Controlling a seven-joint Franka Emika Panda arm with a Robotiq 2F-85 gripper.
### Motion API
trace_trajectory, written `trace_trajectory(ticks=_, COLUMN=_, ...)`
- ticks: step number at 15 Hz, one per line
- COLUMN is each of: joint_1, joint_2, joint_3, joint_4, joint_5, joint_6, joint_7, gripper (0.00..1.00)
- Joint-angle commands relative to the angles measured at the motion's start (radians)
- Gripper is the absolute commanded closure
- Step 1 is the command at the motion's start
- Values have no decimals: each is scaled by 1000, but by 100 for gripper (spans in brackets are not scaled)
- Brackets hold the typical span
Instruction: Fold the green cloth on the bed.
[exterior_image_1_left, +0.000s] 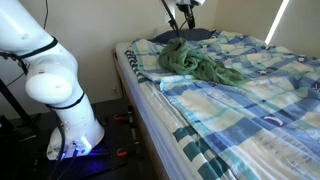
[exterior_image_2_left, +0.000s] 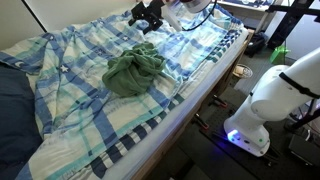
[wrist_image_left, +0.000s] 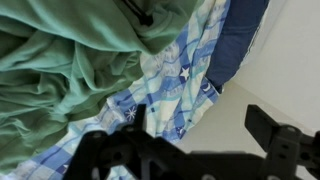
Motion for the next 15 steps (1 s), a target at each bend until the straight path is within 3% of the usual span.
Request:
trace_trajectory(ticks=1, joint_1=-1, joint_2=-95, joint_3=18, joint_4=-144, joint_5=-35, joint_6=9, joint_7=155, gripper=0)
trace_trajectory(ticks=11, joint_1=-38, joint_2=-267, joint_3=39, joint_4=-406, joint_5=-132, joint_6=-37, joint_7=600, gripper=0)
trace_trajectory(ticks=15, joint_1=-44, joint_2=-296, joint_3=32, joint_4=-466, joint_5=-128, joint_6=-44, joint_7=689, gripper=0)
